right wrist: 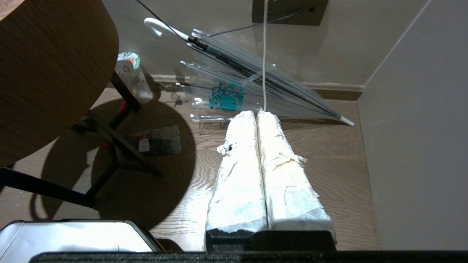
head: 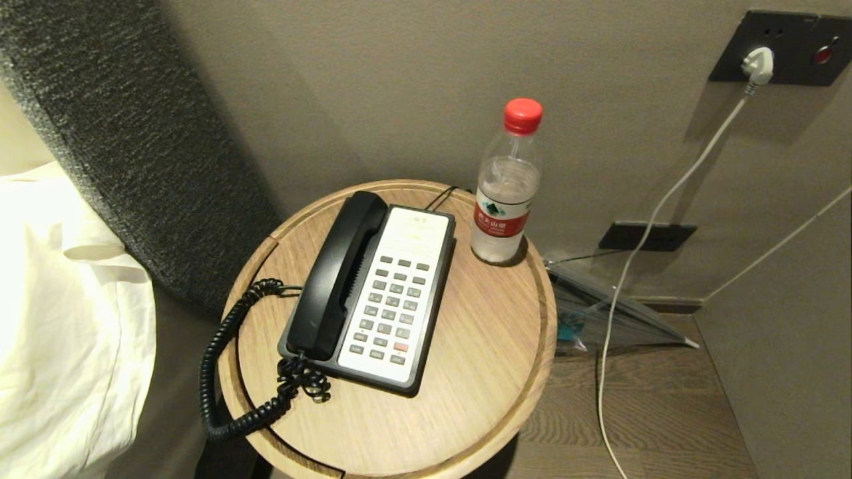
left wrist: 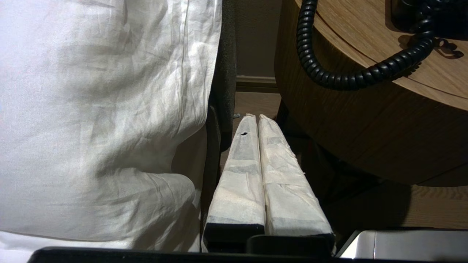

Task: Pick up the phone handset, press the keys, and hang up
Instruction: Pick up the desk phone handset

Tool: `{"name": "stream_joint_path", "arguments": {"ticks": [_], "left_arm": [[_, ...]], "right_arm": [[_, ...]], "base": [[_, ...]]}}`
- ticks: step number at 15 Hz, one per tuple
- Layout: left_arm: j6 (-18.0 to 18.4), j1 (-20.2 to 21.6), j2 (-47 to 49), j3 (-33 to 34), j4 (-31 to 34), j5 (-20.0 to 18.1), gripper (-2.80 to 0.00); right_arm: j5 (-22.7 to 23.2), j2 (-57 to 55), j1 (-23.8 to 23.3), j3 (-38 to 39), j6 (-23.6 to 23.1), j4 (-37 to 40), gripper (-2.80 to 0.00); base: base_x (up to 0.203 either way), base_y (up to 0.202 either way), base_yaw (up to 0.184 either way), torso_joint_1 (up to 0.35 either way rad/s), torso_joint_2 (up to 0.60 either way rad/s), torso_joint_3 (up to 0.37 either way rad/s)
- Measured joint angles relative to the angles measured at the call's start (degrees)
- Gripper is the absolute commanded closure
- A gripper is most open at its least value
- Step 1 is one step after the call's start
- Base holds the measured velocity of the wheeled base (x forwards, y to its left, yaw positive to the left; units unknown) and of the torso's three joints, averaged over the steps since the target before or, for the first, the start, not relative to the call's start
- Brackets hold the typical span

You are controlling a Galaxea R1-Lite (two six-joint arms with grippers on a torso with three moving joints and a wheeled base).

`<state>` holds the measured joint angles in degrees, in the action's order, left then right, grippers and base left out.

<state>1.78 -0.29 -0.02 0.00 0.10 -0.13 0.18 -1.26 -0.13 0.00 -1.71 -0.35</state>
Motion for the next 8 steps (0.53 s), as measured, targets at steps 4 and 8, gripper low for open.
{"name": "stream_joint_path", "arguments": {"ticks": [4,8], "left_arm": [[0.3,0.0,0.0,-0.1,0.2,-0.1,0.00],[0.2,0.0,0.0,-0.7,0.3,-0.3,0.00]], "right_arm": [[0.0,0.0,0.0,0.0,0.0,0.0,0.00],[0.0,0.0,0.0,0.0,0.0,0.0,0.00]], "base": [[0.000,0.000,0.000,0.000,0.00,0.000],[0.000,0.000,0.000,0.000,0.00,0.000]]}}
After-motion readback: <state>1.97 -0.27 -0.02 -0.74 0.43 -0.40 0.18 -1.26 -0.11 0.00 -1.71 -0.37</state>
